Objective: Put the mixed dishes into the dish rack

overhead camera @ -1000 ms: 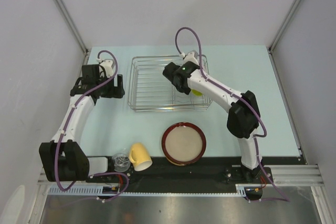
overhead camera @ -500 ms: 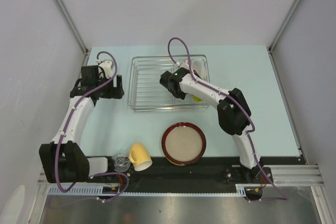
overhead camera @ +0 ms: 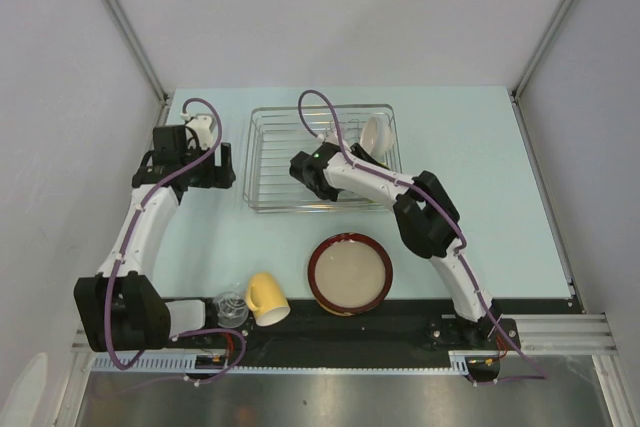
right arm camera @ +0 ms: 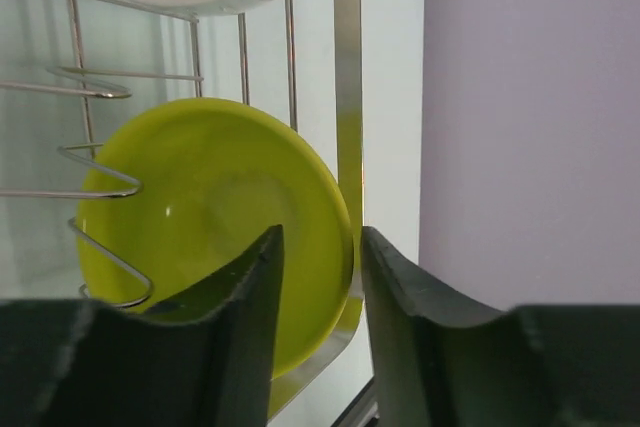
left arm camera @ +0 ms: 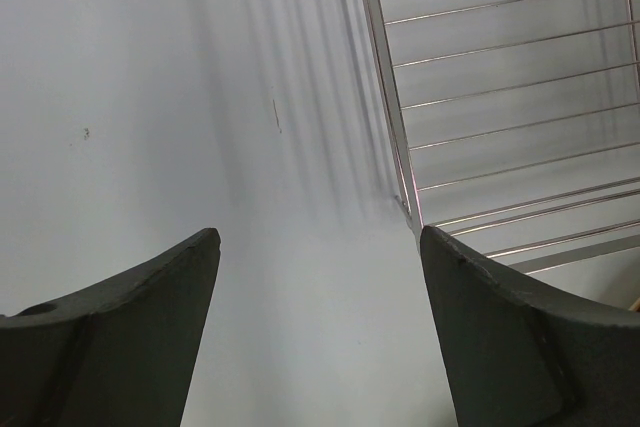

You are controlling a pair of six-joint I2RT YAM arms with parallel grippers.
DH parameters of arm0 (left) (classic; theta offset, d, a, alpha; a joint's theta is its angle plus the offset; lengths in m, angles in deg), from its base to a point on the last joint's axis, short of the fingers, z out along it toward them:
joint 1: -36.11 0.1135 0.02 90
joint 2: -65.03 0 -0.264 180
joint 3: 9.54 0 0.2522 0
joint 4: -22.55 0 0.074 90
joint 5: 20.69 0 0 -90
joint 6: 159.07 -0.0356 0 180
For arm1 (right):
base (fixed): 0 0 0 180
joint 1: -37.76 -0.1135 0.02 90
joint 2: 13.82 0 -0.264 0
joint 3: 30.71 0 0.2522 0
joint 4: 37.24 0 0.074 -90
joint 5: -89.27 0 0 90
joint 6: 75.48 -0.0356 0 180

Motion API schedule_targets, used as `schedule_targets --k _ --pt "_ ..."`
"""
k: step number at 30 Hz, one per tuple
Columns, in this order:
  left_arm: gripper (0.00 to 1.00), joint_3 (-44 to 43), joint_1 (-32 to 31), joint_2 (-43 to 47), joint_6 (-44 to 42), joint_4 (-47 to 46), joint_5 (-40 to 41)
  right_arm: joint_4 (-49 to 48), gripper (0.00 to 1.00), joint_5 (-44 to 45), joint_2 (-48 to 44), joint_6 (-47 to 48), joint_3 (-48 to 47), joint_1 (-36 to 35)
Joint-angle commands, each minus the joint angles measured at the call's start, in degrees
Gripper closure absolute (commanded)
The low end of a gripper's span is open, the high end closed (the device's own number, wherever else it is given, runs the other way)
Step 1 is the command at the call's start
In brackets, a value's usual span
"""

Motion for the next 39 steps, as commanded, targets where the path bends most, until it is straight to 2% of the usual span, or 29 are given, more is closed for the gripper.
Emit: schedule_targets --k 1,5,7,10,12,13,14,15,16,17,19,20,22,23,28,32,39 --pt "0.14 0.01 0.6 1.5 -1.09 -1.25 -0.71 9.59 0.47 0.47 -3.84 -0.3 -4.06 0.01" --pt "0.14 -0.78 0.51 1.41 -0.74 -0.99 -1.06 9.5 0.42 -2.07 -9.11 0.22 -5.38 0.19" --pt "0.13 -0.96 0.6 1.59 -0.65 -0.72 -1.06 9.58 0.36 -3.91 -11.22 0.57 -6.17 0.19" --pt "0.13 -1.57 0.6 1.76 -1.53 0.07 -1.24 9.58 0.36 -9.44 -17.11 -0.74 -6.44 0.01" --pt "0.15 -2.62 0.51 2.02 -4.77 1.91 -2.29 9.5 0.35 -16.72 -24.46 -3.97 -5.65 -0.25" --pt "0.16 -3.15 0.42 2.2 -6.87 3.39 -5.86 9.32 0.35 -20.06 -27.64 -5.47 -4.6 -0.43" --pt "0.18 -3.94 0.07 2.46 -10.55 6.02 -6.86 9.15 0.35 -27.4 -30.54 -6.36 -3.46 -0.6" --pt "0.18 -3.95 -0.37 3.34 -12.15 6.74 -6.87 5.93 0.34 -31.22 -33.53 -6.11 -1.28 -1.56" --pt "0.17 -3.95 -0.72 3.87 -13.3 7.45 -6.17 3.63 0.34 -34.91 -41.48 -5.93 1.96 -1.75" --pt "0.17 -3.77 -1.24 4.31 -16.09 8.06 -6.16 0.91 0.34 -42.95 -45.21 -6.02 9.57 -1.75" --pt "0.18 -3.77 -1.77 5.27 -18.22 10.69 -7.82 -6.56 0.35 -49.24 -56.52 -8.64 18.92 -1.75" --pt "0.18 -3.69 -2.12 5.63 -20.06 11.75 -8.79 -8.59 0.36 -54.06 -60.07 -10.57 28.44 -1.66" --pt "0.19 -3.16 -5.1 7.29 -21.48 14.03 -9.59 -11.85 0.38 -57.95 -66.3 -14.26 35.8 -2.18" --pt "0.19 -2.03 -8.07 8.0 -22.62 14.31 -8.81 -12.73 0.38 -58.24 -67.73 -14.97 41.49 -2.53" --pt "0.18 1.85 -21.08 11.96 -23.51 12.47 -2.57 -19.14 0.42 -62.01 -72.14 -15.95 53.31 -3.07" --pt "0.18 2.73 -25.85 10.39 -23.07 11.58 -1.59 -29.75 0.46 -68.32 -73.54 -15.77 62.18 -1.49" --pt "0.18 7.21 -36.22 7.66 -27.1 9.13 2.09 -39.18 0.48 -77.11 -75.22 -15.07 72.65 6.51"
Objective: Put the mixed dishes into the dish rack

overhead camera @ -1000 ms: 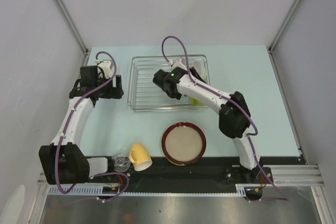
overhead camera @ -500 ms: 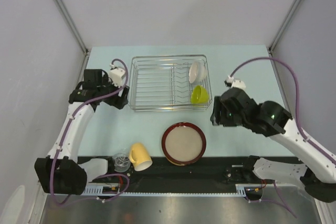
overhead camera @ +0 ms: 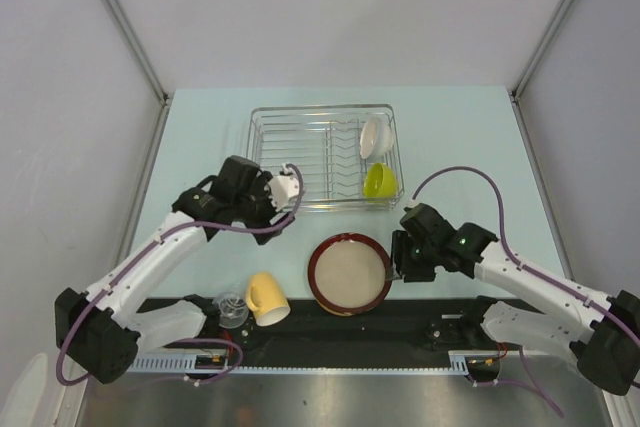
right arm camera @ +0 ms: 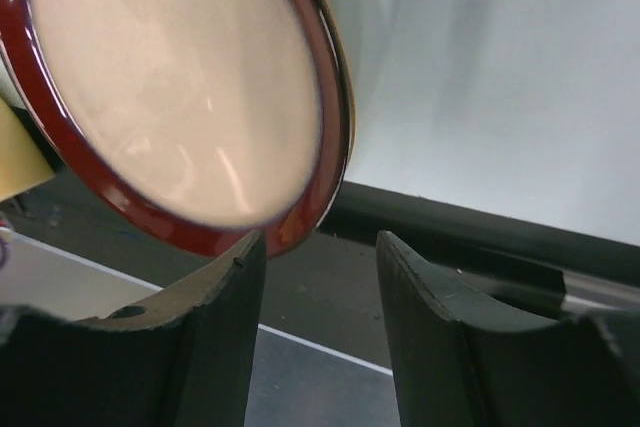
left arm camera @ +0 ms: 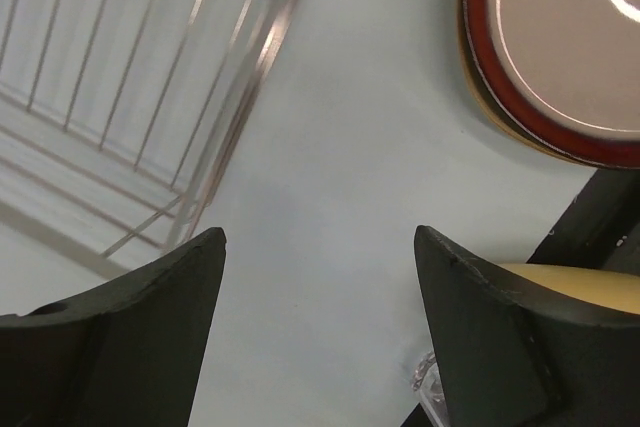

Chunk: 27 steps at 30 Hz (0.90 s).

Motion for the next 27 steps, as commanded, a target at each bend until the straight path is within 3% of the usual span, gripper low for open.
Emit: schedule_targets --k 1,9,17,27 --pt "0.18 3.78 -6.73 -1.72 -4.29 -2.63 3.32 -10.88 0.48 -8.69 -1.67 -0.08 3.87 4.76" --pt "0.19 7.13 -13.51 -7.35 -5.35 -7.55 6.13 -16.78 0.52 -13.88 2.37 0.54 7.22 8.37" --pt "0.2 8.1 -15.72 -14.11 -4.73 -12.48 6.66 -19.16 0.59 -15.47 4.48 0.45 9.33 9.6" --pt "0.21 7.92 -17.3 -19.74 -3.68 -17.84 6.75 -19.6 0.62 -16.44 4.4 1.07 11.97 11.19"
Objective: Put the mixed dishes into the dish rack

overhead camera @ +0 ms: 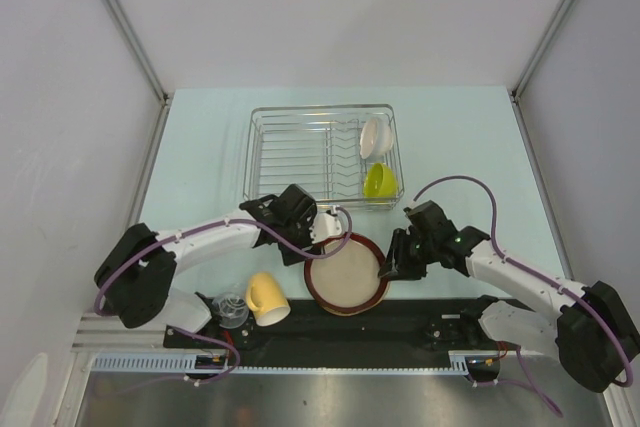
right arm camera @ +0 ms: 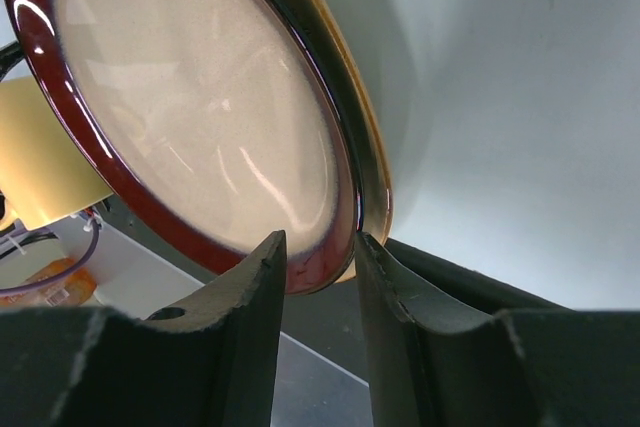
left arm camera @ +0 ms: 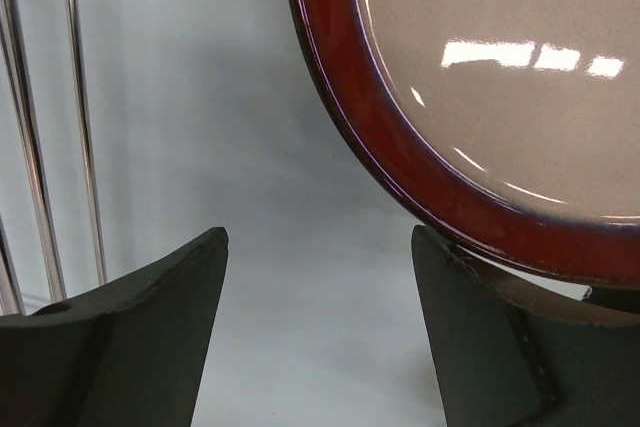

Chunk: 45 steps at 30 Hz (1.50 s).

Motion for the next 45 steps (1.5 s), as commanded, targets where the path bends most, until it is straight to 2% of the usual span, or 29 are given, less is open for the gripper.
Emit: schedule_targets --k 1,12,35,39,45 --pt "0.21 0.05 -0.93 -1.1 0.17 -3.88 -0.02 -0.26 0.61 -0.64 -0.02 0.8 1.68 0.76" --pt "0.21 -0.3 -1.63 -1.19 1.13 -4.32 0.16 2.56 0.6 -0.9 -1.43 2.39 1.94 1.46" --pt "0.21 -3.82 -6.03 -6.9 3.16 -6.16 0.95 -3.59 0.62 -4.59 1.12 0.63 1.94 2.96" --pt "0.21 -3.99 -6.29 -7.52 2.98 -6.25 0.77 -5.87 0.67 -5.65 2.53 0.45 2.03 3.05" --pt "0.21 -6.97 -7.08 -9.18 2.98 -5.99 0.33 -9.12 0.81 -7.23 3.23 -0.95 2.03 3.22"
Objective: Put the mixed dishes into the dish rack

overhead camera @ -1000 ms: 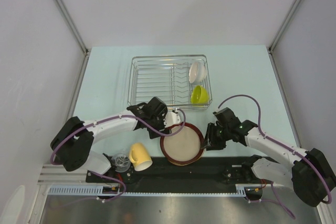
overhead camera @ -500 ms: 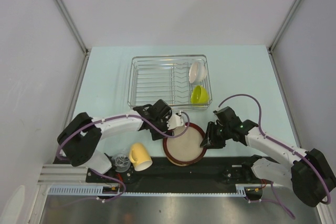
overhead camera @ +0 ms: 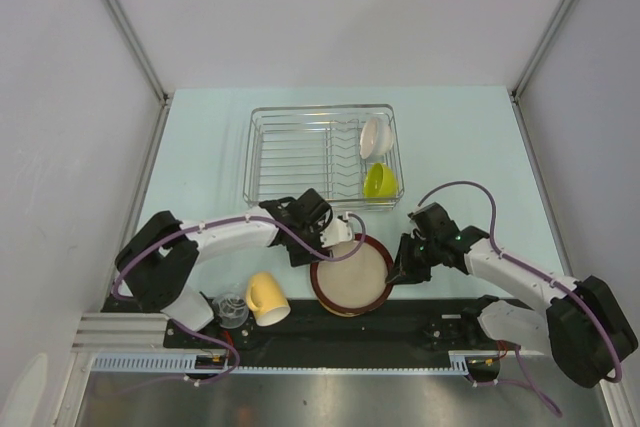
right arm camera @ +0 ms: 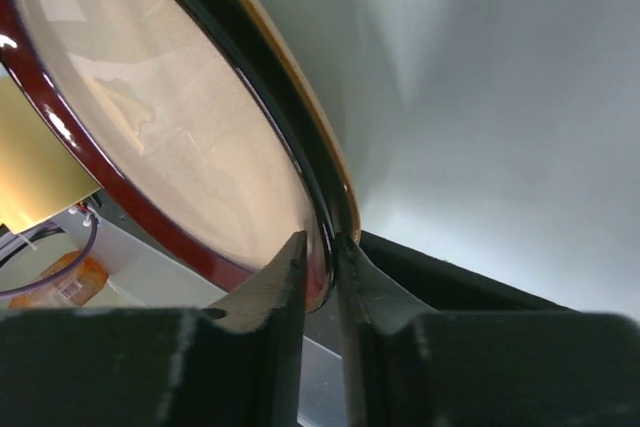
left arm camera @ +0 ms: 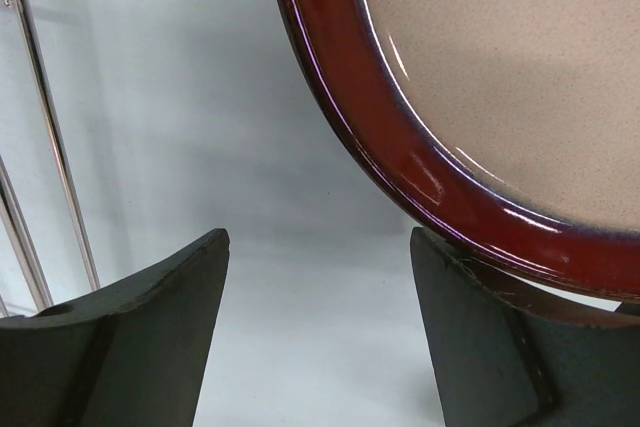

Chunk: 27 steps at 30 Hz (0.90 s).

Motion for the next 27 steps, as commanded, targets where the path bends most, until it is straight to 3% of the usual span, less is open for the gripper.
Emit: schedule_targets --k 1,4,12,27 --pt "0.21 -4.25 -2.65 -2.08 2.0 -5.2 -4.61 -9.96 0.86 -3.47 1.22 -2.11 0.06 -0.47" --pt "0.21 -4.95 -2.74 -2.43 2.08 -5.38 -4.43 -11.28 1.0 -3.65 2.27 -2.37 -0.03 -0.47" --pt "0.2 -4.6 -2.04 1.6 0.68 -4.76 -0.39 -11.03 1.0 -2.77 -0.27 -2.64 -1.08 -0.3" --pt "0.2 -6.44 3.94 11.52 4.46 -0.02 -5.03 1.36 1.0 4.08 -10.11 3.67 -9.07 0.14"
